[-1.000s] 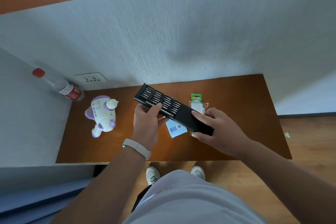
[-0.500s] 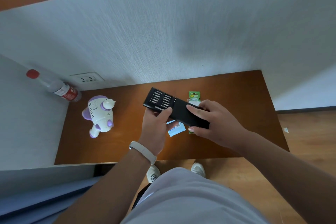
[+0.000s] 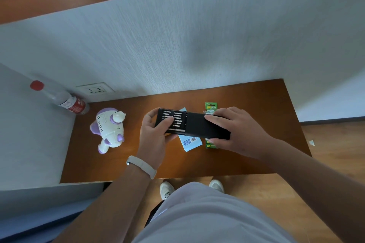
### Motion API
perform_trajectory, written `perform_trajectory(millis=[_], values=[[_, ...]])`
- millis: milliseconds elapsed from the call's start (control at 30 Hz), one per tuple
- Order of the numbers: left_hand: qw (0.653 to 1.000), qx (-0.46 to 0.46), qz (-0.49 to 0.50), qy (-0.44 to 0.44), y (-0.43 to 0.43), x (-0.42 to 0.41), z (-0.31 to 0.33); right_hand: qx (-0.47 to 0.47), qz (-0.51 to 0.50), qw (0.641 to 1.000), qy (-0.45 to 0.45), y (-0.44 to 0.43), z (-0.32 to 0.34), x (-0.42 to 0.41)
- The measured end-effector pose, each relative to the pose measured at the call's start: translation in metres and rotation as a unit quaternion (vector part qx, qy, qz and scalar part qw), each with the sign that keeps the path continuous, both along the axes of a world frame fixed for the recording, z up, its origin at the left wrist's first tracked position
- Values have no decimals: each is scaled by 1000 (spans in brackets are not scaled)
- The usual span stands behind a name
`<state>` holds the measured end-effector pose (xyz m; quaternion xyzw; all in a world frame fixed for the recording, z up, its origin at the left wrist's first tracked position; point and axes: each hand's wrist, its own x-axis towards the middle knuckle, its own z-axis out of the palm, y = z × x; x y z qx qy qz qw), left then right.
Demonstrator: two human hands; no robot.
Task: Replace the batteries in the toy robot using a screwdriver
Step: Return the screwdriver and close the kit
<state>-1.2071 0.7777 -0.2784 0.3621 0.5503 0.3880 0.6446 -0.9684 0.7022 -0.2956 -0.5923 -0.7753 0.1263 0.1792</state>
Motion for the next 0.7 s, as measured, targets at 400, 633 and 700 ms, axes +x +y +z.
perform_trajectory(millis=[400,633,700], values=[[1000,-7,1,18,4,-14,4,-118,-261,893,348,-7,-3,-9],[997,24,-12,70,-10,-6,1,-170,-318,812,458,-9,-13,-27],[997,25,-21,71,-12,-7,-1,-166,-324,809,461,-9,-13,-28]])
